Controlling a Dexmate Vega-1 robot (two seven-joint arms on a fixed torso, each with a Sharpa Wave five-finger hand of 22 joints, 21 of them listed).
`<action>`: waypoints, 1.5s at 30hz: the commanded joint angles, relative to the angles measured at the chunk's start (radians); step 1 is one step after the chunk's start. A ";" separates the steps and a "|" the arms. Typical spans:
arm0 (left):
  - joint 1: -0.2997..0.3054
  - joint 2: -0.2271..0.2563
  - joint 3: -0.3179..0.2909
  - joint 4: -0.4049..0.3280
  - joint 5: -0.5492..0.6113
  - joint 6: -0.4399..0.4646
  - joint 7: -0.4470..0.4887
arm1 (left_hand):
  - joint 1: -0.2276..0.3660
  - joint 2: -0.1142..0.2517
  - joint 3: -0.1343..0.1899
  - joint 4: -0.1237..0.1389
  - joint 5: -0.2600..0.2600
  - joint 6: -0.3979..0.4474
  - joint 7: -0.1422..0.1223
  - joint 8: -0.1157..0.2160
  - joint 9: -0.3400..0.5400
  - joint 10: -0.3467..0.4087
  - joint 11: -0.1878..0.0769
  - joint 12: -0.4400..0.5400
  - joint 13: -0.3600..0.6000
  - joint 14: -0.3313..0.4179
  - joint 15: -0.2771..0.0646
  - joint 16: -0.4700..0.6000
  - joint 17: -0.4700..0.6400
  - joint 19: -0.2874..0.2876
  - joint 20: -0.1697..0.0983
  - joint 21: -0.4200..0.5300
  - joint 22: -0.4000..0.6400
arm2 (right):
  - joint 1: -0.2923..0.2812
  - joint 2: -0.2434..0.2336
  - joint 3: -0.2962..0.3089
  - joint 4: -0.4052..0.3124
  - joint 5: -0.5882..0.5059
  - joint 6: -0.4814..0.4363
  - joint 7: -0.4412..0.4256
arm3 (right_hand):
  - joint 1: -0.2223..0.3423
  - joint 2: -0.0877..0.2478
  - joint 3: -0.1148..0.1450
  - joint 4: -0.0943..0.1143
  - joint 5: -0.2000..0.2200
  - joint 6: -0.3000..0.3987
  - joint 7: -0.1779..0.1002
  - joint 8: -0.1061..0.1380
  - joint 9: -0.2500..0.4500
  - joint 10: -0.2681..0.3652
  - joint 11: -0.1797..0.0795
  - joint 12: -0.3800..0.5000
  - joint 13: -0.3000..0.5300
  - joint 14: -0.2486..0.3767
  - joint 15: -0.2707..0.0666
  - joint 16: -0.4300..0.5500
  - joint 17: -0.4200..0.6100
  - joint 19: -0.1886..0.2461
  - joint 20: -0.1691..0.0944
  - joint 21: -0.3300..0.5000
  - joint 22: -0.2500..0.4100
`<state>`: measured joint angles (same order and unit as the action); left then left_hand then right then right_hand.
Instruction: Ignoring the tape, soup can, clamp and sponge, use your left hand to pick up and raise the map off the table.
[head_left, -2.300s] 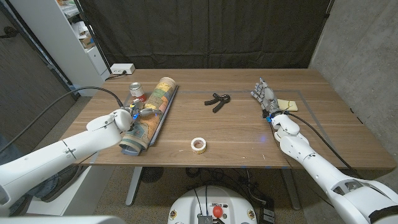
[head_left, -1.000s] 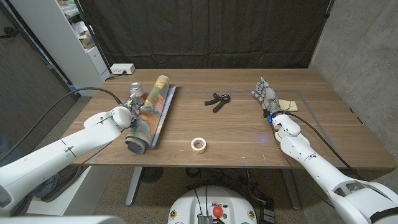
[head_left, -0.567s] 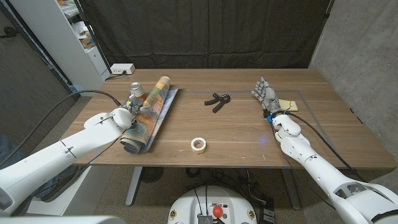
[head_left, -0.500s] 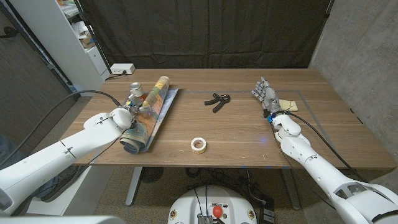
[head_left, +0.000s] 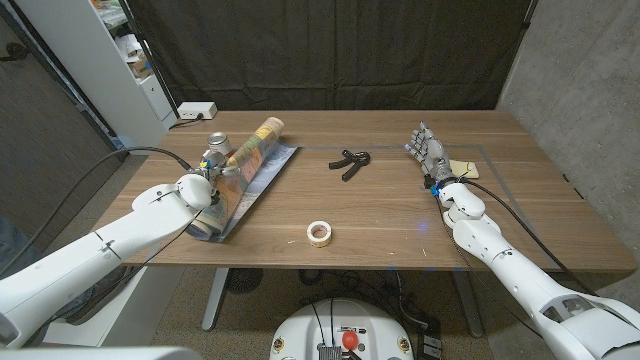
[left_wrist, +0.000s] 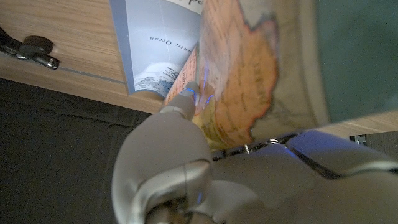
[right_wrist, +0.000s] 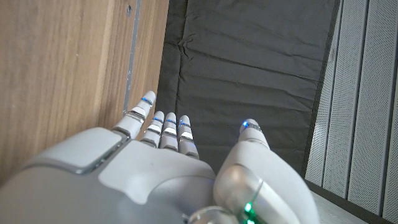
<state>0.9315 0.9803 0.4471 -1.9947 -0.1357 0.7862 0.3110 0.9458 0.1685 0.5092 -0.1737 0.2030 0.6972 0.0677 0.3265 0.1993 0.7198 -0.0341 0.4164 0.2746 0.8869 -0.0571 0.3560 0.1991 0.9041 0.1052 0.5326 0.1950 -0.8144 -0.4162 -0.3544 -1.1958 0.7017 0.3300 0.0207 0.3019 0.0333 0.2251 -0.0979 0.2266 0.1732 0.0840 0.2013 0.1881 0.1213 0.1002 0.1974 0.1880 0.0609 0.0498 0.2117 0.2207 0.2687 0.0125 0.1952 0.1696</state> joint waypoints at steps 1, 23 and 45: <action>0.020 -0.011 -0.028 0.004 -0.024 -0.037 0.036 | 0.006 0.000 0.013 0.007 0.006 0.057 -0.010 0.010 0.011 0.018 -0.002 0.006 0.004 0.017 -0.001 0.005 0.002 0.016 -0.004 0.008 0.003 | 0.005 0.000 -0.003 -0.002 -0.004 -0.003 -0.003 | -0.003 0.008 -0.004 0.001 -0.005 0.010 0.000 -0.002 0.003 0.008 0.001 0.000 0.003 0.011 0.000 0.006 0.004 0.003 0.002 -0.001 0.003; 0.106 0.005 -0.131 -0.035 -0.096 -0.138 0.076 | 0.010 0.007 0.032 0.015 0.000 0.135 -0.026 0.038 0.026 0.081 -0.020 0.023 0.025 0.059 -0.012 0.007 0.006 0.023 -0.008 0.024 0.000 | 0.020 0.010 -0.011 0.011 -0.009 -0.002 0.000 | -0.003 0.009 -0.004 0.000 -0.005 0.011 0.001 -0.002 0.003 0.011 0.001 0.001 0.003 0.011 -0.001 0.005 0.005 0.003 0.002 -0.001 0.003; 0.172 0.040 -0.203 -0.101 -0.112 -0.175 0.097 | 0.003 0.003 0.039 0.028 -0.004 0.157 -0.019 0.054 0.045 0.099 -0.023 0.025 0.042 0.064 -0.013 0.003 0.011 0.019 -0.008 0.032 0.000 | 0.017 0.000 -0.010 -0.010 -0.017 -0.003 -0.008 | -0.002 0.010 -0.005 -0.002 -0.005 0.010 0.001 -0.003 0.003 0.010 0.001 0.000 0.003 0.012 -0.001 0.005 0.005 0.003 0.003 -0.001 0.003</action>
<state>1.0613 1.0000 0.2918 -2.0571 -0.2362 0.6361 0.4020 0.9377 0.1527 0.5284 -0.1679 0.1973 0.7669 0.0478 0.3749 0.1997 0.8125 -0.0557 0.4369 0.3121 0.9453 -0.0704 0.3557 0.2073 0.9214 0.0981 0.5555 0.1953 -0.7963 -0.4103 -0.3644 -1.1944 0.6889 0.3280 0.0170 0.2980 0.0372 0.2224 -0.1007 0.2266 0.1732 0.0840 0.2013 0.1881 0.1213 0.1002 0.1974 0.1880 0.0609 0.0498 0.2117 0.2206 0.2687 0.0125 0.1952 0.1696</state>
